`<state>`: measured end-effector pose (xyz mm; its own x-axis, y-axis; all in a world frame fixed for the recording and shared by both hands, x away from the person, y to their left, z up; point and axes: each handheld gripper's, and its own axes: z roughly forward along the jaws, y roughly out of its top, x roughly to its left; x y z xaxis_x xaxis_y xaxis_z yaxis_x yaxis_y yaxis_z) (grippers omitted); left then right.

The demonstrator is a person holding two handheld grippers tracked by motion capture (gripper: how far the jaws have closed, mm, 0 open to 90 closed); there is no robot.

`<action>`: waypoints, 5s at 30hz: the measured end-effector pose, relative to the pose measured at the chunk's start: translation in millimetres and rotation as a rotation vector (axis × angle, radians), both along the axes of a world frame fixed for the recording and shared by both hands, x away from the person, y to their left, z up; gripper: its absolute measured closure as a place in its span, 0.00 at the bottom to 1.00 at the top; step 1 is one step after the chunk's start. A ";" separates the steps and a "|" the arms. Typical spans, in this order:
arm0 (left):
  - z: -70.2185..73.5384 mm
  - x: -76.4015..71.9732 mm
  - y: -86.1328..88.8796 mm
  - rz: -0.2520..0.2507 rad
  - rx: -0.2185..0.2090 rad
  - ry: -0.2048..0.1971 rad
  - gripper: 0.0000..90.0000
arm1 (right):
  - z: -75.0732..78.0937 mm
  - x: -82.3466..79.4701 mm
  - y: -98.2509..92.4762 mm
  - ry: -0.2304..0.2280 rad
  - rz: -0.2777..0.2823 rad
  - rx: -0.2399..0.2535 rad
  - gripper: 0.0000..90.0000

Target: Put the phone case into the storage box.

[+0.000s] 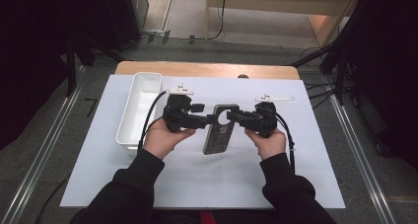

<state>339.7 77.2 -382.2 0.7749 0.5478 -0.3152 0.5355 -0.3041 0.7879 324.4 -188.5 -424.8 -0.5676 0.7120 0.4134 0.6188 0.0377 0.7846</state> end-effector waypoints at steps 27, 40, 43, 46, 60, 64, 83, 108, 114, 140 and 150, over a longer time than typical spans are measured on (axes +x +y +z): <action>-5.0 4.1 22.7 0.173 0.075 -0.060 0.31 | 4.3 23.2 39.0 0.056 -0.068 -0.088 0.77; -7.9 6.2 23.3 0.238 0.090 -0.099 0.33 | 5.0 30.8 47.9 0.091 -0.117 -0.107 0.77; -9.0 7.8 22.7 0.234 0.087 -0.102 0.33 | 6.0 33.0 50.8 0.089 -0.125 -0.111 0.77; -10.2 9.8 21.7 0.241 0.092 -0.100 0.33 | 7.5 34.2 54.4 0.096 -0.139 -0.114 0.77; -12.6 15.7 18.2 0.280 0.112 -0.112 0.33 | 13.4 36.3 67.5 0.117 -0.176 -0.109 0.77; -13.0 16.7 16.9 0.294 0.122 -0.119 0.33 | 14.5 37.3 69.5 0.124 -0.185 -0.111 0.77; -13.1 16.7 16.8 0.358 0.185 -0.182 0.44 | 14.2 44.2 86.9 0.150 -0.202 -0.114 0.77; -13.2 12.2 11.9 0.381 0.243 -0.249 0.69 | 17.5 39.7 92.0 0.154 -0.201 -0.104 0.77; -12.6 11.2 11.7 0.398 0.249 -0.259 0.77 | 18.3 38.2 94.3 0.153 -0.195 -0.098 0.77; -5.7 13.3 14.5 0.363 0.212 -0.202 0.81 | 17.9 37.8 90.7 0.112 -0.151 -0.113 0.63; -4.6 14.4 16.7 0.348 0.203 -0.192 0.81 | 18.2 32.1 87.1 0.081 -0.091 -0.112 0.49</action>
<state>354.1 93.9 -386.7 0.5670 0.8226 -0.0426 0.4833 -0.2904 0.8258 356.5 -101.4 -406.6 -0.4663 0.8033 0.3705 0.6848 0.0627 0.7260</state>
